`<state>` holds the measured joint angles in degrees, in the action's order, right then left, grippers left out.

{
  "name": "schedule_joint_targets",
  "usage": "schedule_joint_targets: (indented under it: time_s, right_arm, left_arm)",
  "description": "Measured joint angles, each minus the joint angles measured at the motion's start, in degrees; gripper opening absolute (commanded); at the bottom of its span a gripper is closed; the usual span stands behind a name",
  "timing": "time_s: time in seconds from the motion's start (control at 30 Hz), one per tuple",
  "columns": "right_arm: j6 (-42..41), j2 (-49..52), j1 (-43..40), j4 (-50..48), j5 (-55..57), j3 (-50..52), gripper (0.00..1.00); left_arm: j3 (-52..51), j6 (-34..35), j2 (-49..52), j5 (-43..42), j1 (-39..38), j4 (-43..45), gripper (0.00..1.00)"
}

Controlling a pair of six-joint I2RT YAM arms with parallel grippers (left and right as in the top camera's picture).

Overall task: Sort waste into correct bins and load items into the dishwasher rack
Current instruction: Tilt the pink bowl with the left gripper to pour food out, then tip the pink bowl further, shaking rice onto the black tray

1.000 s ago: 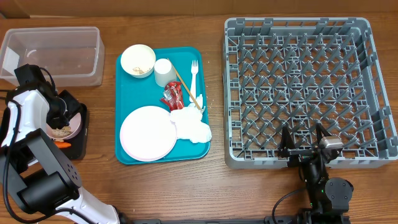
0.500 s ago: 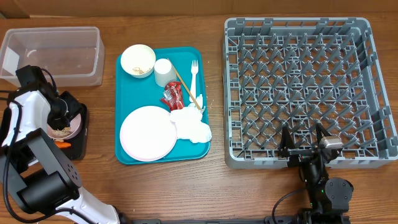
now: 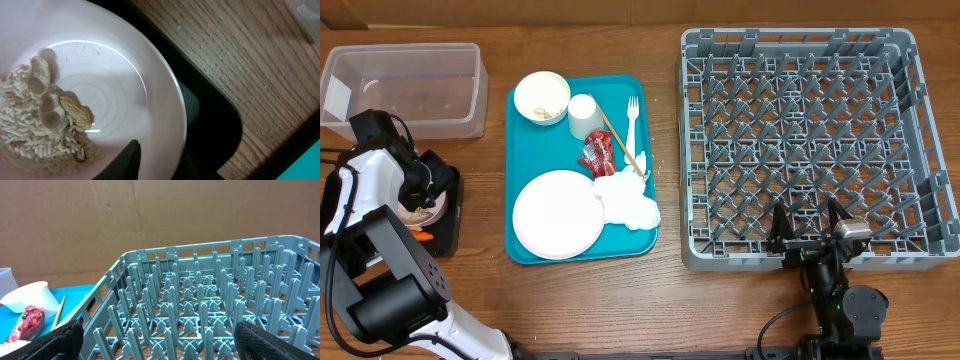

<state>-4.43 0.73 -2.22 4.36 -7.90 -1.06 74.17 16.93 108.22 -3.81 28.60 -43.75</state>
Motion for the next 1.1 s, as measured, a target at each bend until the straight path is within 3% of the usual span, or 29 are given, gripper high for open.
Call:
schedule_joint_targets:
  time_s: [0.23, 0.7, 0.87, 1.1]
  right_arm:
    - [0.00, 0.00, 0.00, 0.00, 0.00, 0.00, 1.00]
    - [0.00, 0.00, 0.00, 0.00, 0.00, 0.00, 1.00]
    - [0.00, 0.00, 0.00, 0.02, 0.00, 0.00, 1.00]
    - [0.00, 0.00, 0.00, 0.02, 0.02, 0.00, 1.00]
  left_arm:
    - [0.00, -0.13, 0.00, 0.02, 0.00, -0.33, 0.05]
    - [8.07, 0.72, -0.02, 0.13, 0.00, -10.45, 0.04]
    - [12.50, 0.90, -0.68, -4.76, 0.00, -13.33, 0.04]
    - [13.66, -0.76, -3.76, -20.98, 3.48, -13.64, 0.04]
